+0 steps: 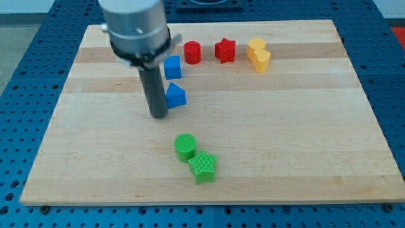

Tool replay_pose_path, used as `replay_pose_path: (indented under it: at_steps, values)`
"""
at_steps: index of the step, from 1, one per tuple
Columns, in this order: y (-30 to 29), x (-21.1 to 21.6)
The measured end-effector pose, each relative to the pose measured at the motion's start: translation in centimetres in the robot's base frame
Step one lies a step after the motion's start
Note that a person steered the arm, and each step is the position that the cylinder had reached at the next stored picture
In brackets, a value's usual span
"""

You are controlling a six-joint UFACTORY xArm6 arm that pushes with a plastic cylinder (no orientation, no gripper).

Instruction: Push the blue triangle slightly right

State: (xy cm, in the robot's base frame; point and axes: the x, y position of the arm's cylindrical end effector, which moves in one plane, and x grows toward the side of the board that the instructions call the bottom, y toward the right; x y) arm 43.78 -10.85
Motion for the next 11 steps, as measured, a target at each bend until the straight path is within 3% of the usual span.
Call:
replay_pose_path:
  at_steps: [1,2,6,11]
  values:
    - [-1.1,-4.9]
    - [-1.1,-5.4]
    - [1.4,-2.3]
    - [7.0,-2.7]
